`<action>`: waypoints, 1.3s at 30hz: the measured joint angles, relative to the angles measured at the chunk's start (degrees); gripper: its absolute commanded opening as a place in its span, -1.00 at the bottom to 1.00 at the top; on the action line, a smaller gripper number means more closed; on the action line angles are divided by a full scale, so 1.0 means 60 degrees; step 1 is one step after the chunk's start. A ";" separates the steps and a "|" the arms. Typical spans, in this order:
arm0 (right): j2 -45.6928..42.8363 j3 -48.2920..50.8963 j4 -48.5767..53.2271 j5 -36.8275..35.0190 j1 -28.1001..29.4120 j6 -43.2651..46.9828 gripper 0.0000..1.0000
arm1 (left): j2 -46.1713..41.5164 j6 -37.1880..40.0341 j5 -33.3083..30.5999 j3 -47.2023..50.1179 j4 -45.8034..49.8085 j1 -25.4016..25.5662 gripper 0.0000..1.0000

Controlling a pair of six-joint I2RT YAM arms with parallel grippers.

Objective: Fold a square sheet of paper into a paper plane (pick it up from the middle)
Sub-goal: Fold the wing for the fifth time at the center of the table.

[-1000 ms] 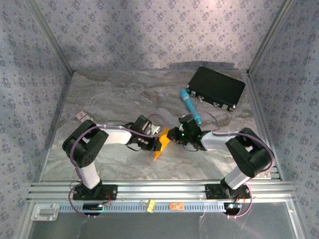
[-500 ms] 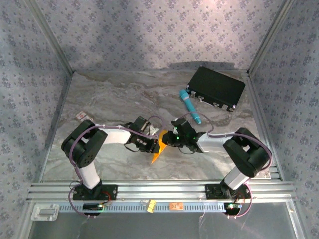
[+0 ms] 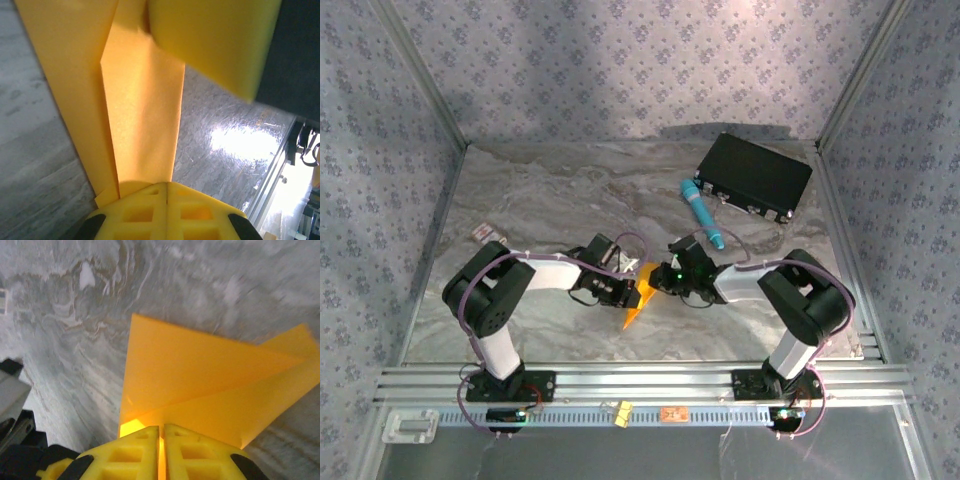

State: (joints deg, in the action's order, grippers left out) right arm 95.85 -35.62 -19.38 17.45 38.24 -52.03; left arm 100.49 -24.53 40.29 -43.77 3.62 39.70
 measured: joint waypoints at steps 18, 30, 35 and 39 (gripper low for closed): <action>0.0007 -0.0091 0.0189 -0.0149 -0.1235 -0.0036 -0.74 | -0.0025 -0.0022 0.0120 0.0146 -0.0280 -0.0047 -1.00; -0.1042 -0.0091 0.1009 -0.0772 -0.1883 0.0259 -0.71 | -0.0040 -0.0025 0.0138 0.0178 -0.0346 -0.0055 -1.00; -0.1665 -0.0095 0.1045 -0.0761 -0.1494 0.0412 -0.70 | -0.0040 -0.0025 0.0138 0.0178 -0.0346 -0.0055 -1.00; -0.1552 -0.0095 0.0925 -0.0499 -0.0871 0.0430 -0.72 | -0.0040 -0.0058 0.0138 0.0178 -0.0353 -0.0055 -1.00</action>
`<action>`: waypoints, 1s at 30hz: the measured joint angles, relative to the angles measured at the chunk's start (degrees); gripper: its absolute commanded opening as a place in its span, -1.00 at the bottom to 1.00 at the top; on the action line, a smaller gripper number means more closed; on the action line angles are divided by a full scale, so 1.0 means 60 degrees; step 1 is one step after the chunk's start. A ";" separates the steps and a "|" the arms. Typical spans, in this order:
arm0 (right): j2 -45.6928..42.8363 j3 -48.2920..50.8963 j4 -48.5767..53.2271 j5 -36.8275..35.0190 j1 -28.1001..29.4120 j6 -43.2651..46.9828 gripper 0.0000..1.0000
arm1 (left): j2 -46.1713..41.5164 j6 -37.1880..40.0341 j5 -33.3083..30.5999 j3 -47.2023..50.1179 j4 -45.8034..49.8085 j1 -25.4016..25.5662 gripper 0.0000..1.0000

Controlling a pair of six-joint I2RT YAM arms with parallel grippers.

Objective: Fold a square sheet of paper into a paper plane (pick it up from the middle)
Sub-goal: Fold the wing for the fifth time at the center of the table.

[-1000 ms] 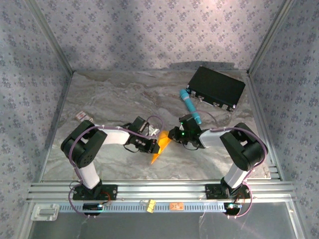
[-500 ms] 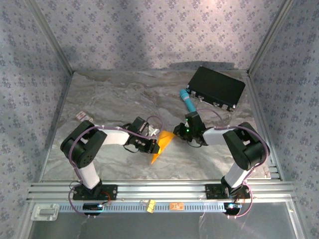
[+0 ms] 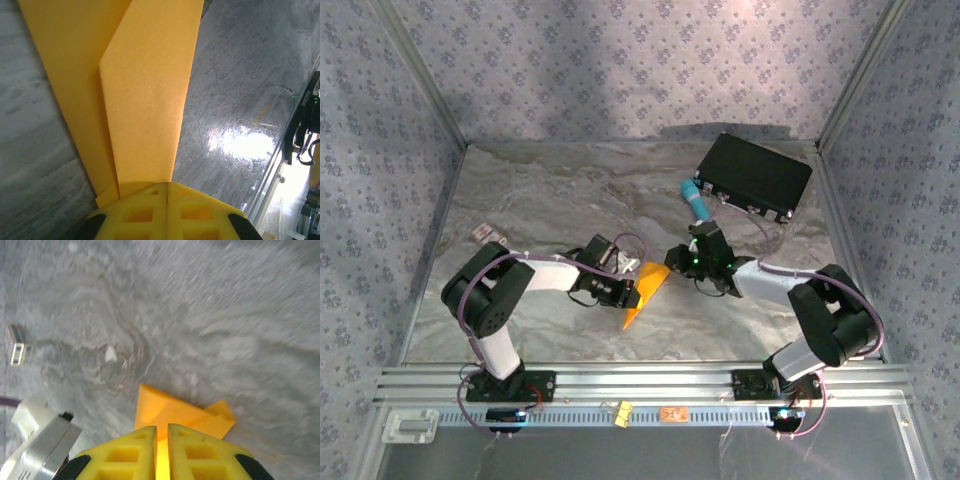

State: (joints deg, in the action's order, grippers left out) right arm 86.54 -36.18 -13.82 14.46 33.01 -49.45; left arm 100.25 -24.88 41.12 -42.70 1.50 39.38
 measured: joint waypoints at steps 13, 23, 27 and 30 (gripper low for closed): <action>0.1490 0.0015 -0.0568 0.0379 0.0484 -0.0076 -0.86 | -0.0368 -0.0335 -0.0273 -0.0076 0.0729 -0.0004 -0.98; 0.1526 0.0015 -0.0670 0.0372 0.0484 -0.0080 -0.86 | -0.1093 -0.0696 -0.0288 -0.0820 0.1282 0.0000 -0.95; 0.1526 0.0015 -0.0670 0.0372 0.0484 -0.0080 -0.86 | -0.0696 -0.0780 -0.0288 -0.1246 0.1249 0.0076 -0.95; 0.1526 0.0015 -0.0670 0.0372 0.0488 -0.0080 -0.86 | -0.0142 -0.0834 -0.0331 -0.1526 0.1140 0.0219 -0.95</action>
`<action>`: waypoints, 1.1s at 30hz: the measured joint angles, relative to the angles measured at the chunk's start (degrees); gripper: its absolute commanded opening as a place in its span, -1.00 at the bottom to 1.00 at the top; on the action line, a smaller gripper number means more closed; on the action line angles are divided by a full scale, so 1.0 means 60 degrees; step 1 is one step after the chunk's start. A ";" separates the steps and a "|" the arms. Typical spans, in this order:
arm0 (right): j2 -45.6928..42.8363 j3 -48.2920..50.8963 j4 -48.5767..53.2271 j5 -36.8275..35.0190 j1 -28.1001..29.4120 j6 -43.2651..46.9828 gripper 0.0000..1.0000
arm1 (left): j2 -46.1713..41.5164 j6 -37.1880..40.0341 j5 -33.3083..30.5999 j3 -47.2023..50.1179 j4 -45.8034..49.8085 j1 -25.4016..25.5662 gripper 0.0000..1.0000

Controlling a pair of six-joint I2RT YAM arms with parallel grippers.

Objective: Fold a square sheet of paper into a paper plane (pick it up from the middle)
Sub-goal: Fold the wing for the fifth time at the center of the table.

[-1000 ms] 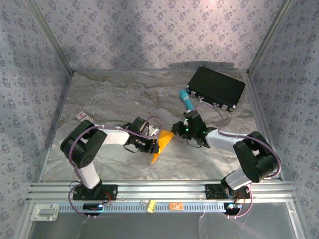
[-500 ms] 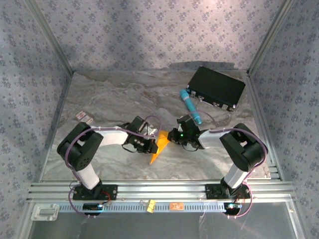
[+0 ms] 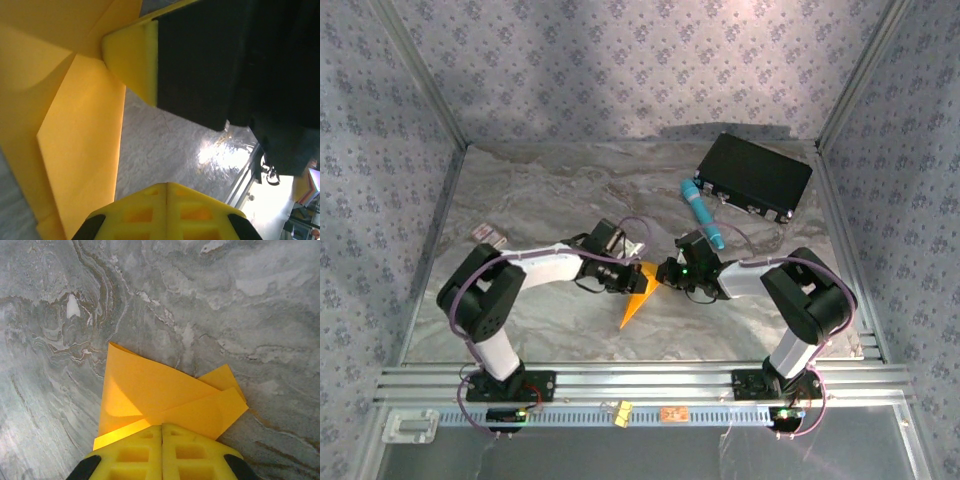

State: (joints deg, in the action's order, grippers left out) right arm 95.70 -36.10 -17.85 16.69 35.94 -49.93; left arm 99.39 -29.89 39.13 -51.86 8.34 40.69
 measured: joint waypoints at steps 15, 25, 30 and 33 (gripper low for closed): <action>0.0000 0.0011 -0.0011 -0.0062 0.0011 -0.0029 -0.86 | 0.0699 0.0007 -0.0495 0.0280 -0.0565 0.0226 -0.94; 0.0000 0.0011 -0.0025 -0.0066 0.0015 -0.0029 -0.85 | -0.1016 0.0004 -0.0750 0.0699 0.0127 0.0222 -0.91; 0.0000 0.0011 -0.0025 -0.0069 0.0015 -0.0029 -0.85 | -0.1191 0.0007 -0.0805 0.1421 0.0178 0.0222 -0.92; 0.0000 0.0011 -0.0025 -0.0066 0.0015 -0.0029 -0.85 | -0.1155 0.0047 -0.0969 0.1789 0.0342 0.0222 -0.94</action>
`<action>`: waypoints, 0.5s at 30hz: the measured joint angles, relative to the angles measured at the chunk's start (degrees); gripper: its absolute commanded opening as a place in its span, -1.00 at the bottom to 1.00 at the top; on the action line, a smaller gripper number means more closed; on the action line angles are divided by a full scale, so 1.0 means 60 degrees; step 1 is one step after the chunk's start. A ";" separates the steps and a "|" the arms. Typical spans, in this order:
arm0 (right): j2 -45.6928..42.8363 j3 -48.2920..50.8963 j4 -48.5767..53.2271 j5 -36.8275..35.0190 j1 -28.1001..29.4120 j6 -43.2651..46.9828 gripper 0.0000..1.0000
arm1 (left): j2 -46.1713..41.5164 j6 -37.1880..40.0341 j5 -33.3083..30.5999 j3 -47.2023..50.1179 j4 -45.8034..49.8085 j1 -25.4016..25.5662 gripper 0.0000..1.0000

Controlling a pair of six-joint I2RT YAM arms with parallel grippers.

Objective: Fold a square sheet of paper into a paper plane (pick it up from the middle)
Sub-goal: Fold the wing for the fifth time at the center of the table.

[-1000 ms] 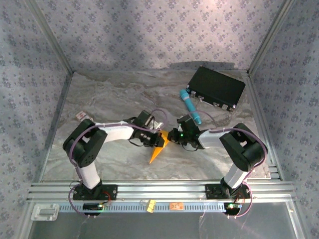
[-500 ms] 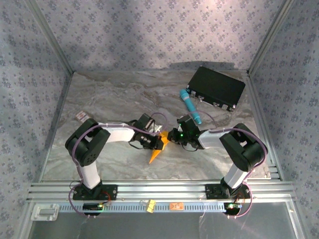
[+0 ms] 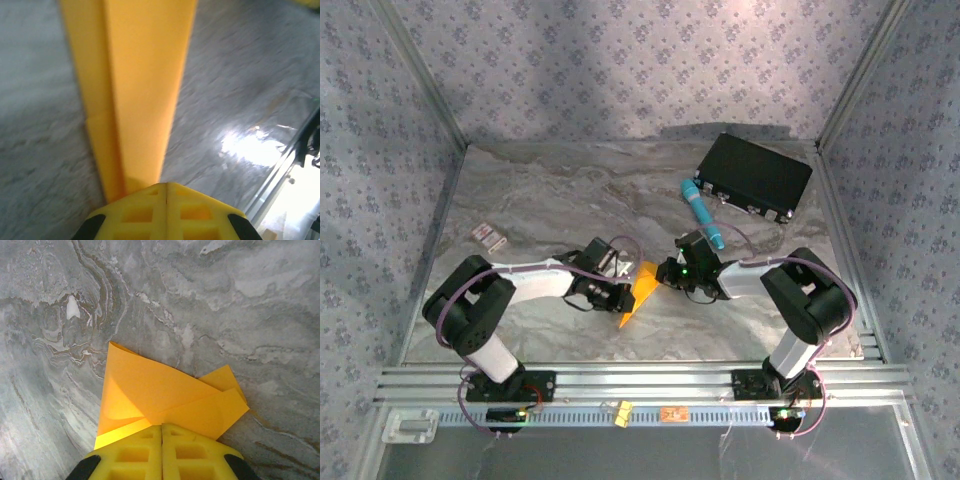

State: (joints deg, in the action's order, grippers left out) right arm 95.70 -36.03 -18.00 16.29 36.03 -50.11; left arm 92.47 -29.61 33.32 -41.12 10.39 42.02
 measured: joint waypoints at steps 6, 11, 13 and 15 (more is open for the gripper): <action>0.0000 0.0000 -0.0025 0.0022 -0.0007 0.0011 -0.80 | 0.0109 0.0109 -0.0025 0.0208 -0.0168 -0.0004 -0.99; -0.0098 -0.0033 0.0091 0.0113 -0.0073 0.0120 -0.75 | 0.0109 0.0109 0.0007 0.0284 -0.0342 0.0000 -1.00; -0.0299 -0.0047 0.0219 0.0120 -0.0080 0.0204 -0.74 | 0.0109 0.0109 0.0011 0.0291 -0.0364 -0.0004 -1.00; -0.0543 -0.0109 0.0302 0.0160 -0.0025 0.0273 -0.74 | 0.0109 0.0109 0.0025 0.0310 -0.0415 -0.0004 -1.00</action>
State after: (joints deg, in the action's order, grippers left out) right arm 92.44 -36.69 -16.19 17.26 35.88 -48.47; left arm 93.12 -28.95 33.47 -39.27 7.90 42.00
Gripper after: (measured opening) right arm 0.127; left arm 0.049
